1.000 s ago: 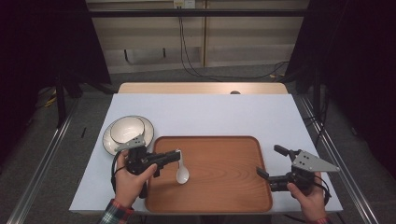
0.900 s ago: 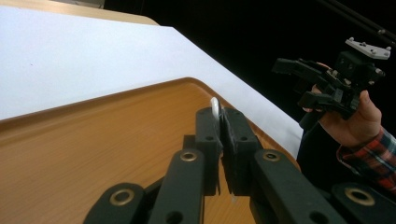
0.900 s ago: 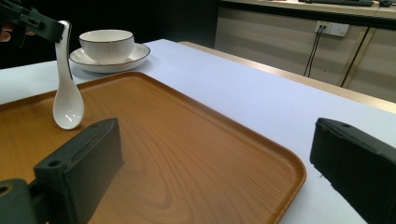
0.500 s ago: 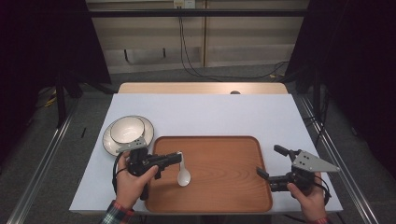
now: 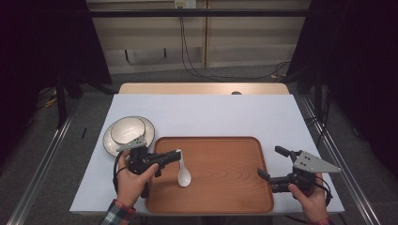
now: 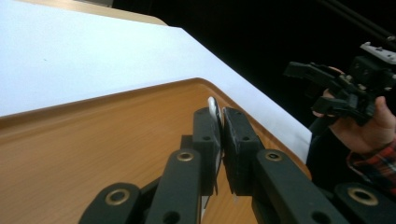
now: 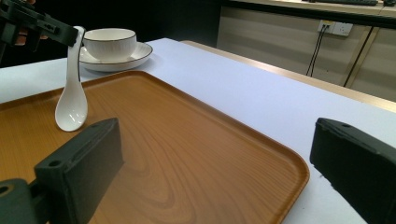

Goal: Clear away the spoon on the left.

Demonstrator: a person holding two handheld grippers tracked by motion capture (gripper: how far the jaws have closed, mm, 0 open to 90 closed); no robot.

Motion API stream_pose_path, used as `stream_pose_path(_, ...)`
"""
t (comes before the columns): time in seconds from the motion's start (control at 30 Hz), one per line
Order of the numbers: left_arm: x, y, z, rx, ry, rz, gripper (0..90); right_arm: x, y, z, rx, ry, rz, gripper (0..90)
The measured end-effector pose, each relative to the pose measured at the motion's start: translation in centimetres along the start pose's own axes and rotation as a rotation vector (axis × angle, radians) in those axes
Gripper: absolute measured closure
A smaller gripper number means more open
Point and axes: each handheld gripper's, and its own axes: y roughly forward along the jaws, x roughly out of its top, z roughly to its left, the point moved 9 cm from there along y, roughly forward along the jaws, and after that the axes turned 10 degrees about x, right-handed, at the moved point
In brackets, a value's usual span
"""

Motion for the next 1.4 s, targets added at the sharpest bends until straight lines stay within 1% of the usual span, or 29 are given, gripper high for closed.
stream_pose_path(0.2, 0.0, 0.3, 0.6, 0.019, 0.010, -0.003, 82.0, -0.1, 0.0, 0.1, 0.001, 0.001, 0.004, 2.3)
stream_pose_path(0.37, 0.0, 0.7, 1.2, 0.047, 0.020, -0.008, 80.0, -0.1, 0.1, 0.1, 0.000, -0.001, 0.009, 2.3)
stream_pose_path(0.47, -0.1, 0.8, 1.5, 0.056, 0.029, 0.000, 79.3, -0.1, 0.1, 0.1, 0.004, -0.002, 0.008, 2.3)
stream_pose_path(0.6, -0.1, 1.0, 1.7, 0.069, 0.029, -0.004, 78.4, -0.1, 0.0, 0.0, -0.001, 0.001, 0.009, 2.3)
stream_pose_path(0.63, -0.2, 1.1, 1.9, 0.080, 0.034, -0.006, 78.0, -0.1, 0.0, 0.1, 0.003, -0.001, 0.011, 2.3)
stream_pose_path(0.7, -0.2, 1.1, 2.0, 0.080, 0.033, -0.006, 77.5, -0.1, 0.1, 0.1, 0.010, 0.000, 0.010, 2.4)
stream_pose_path(0.83, -0.3, 1.2, 2.3, 0.090, 0.035, -0.003, 76.9, -0.2, 0.1, 0.1, 0.008, -0.001, 0.012, 2.4)
stream_pose_path(1.0, -0.3, 1.2, 2.3, 0.102, 0.045, -0.004, 76.2, -0.2, 0.1, 0.1, 0.012, -0.003, 0.011, 2.4)
stream_pose_path(1.03, -0.4, 1.2, 2.4, 0.106, 0.052, 0.000, 75.8, -0.2, 0.1, 0.1, 0.015, -0.007, 0.014, 2.5)
stream_pose_path(1.1, -0.4, 1.3, 2.6, 0.110, 0.050, -0.004, 75.6, -0.2, 0.1, 0.1, 0.015, -0.007, 0.014, 2.5)
stream_pose_path(1.17, -0.4, 1.3, 2.7, 0.119, 0.054, -0.004, 75.1, -0.2, 0.1, 0.1, 0.008, 0.001, 0.012, 2.5)
stream_pose_path(1.27, -0.4, 1.4, 2.6, 0.119, 0.059, -0.004, 74.8, -0.2, 0.1, 0.1, 0.012, 0.000, 0.014, 2.5)
stream_pose_path(1.3, -0.4, 1.4, 2.7, 0.125, 0.068, -0.003, 74.6, -0.2, 0.1, 0.1, 0.014, -0.004, 0.013, 2.5)
stream_pose_path(1.4, -0.5, 1.5, 2.9, 0.130, 0.071, -0.005, 73.8, -0.2, 0.1, 0.1, 0.013, -0.007, 0.015, 2.5)
